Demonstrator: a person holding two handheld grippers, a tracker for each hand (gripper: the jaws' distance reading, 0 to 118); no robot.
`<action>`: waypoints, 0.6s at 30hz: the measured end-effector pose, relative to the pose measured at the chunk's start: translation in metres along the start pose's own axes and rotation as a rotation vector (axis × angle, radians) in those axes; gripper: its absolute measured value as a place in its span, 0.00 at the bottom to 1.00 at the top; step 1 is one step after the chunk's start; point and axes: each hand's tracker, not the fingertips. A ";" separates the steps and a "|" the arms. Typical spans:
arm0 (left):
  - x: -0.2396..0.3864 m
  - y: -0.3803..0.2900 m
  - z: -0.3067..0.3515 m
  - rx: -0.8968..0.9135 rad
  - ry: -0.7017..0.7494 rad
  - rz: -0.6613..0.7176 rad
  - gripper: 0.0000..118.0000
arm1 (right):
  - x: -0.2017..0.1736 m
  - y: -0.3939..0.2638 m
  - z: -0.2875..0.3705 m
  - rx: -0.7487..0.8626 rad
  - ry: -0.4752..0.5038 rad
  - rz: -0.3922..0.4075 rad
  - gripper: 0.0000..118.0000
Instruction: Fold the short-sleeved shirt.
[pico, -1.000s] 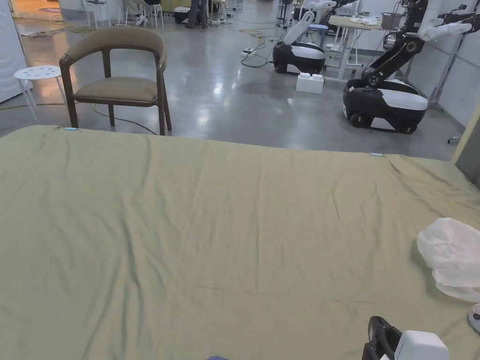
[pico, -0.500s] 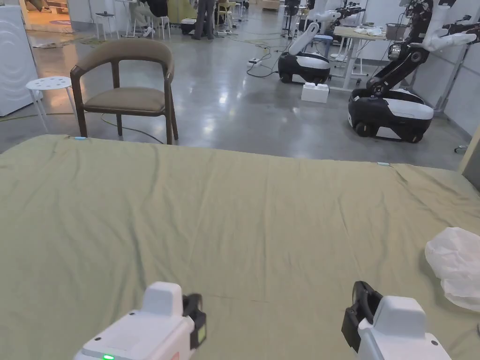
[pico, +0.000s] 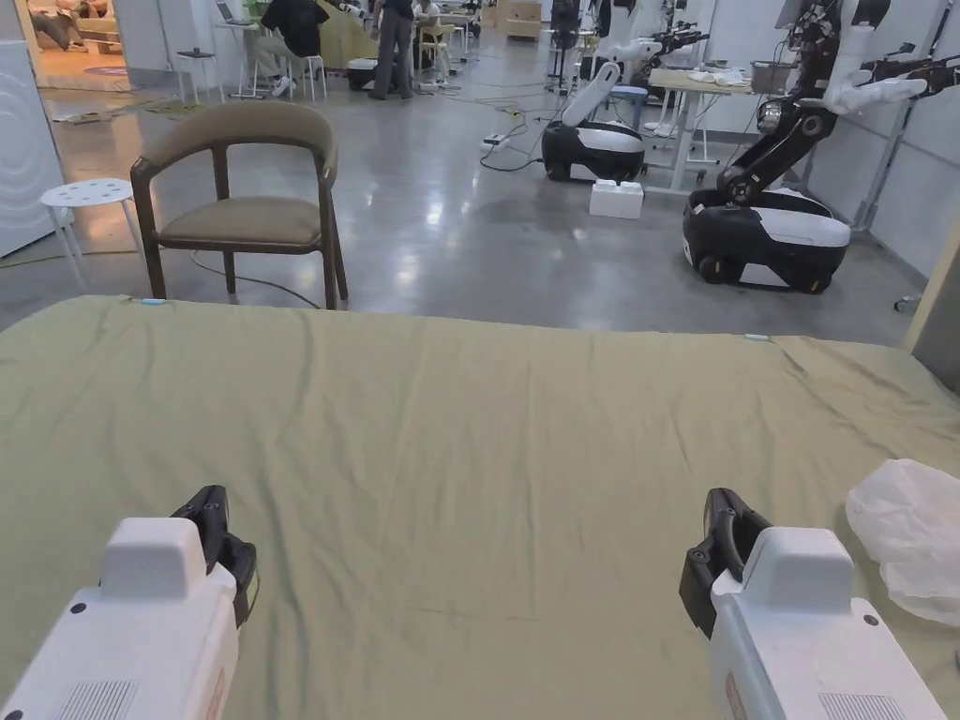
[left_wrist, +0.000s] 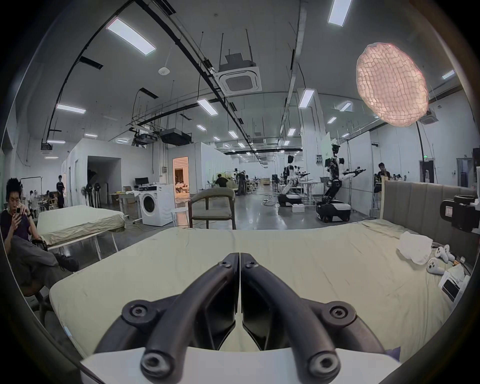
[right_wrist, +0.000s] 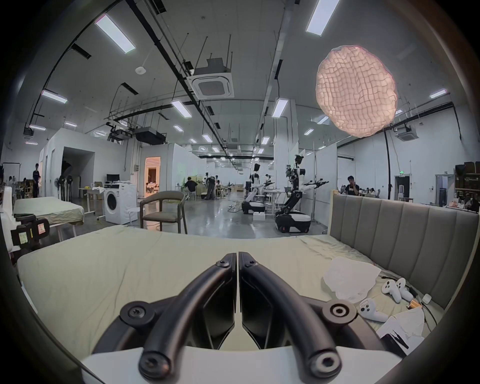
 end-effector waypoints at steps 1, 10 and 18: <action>-0.002 -0.002 0.002 -0.008 -0.005 0.000 0.03 | -0.002 -0.005 0.006 -0.027 0.016 -0.002 0.00; -0.013 -0.056 0.013 -0.167 -0.059 0.048 0.03 | -0.050 -0.106 0.065 -0.383 0.212 0.015 0.00; -0.026 -0.103 0.028 -0.327 -0.109 0.131 0.03 | -0.090 -0.174 0.067 -0.514 0.245 0.024 0.00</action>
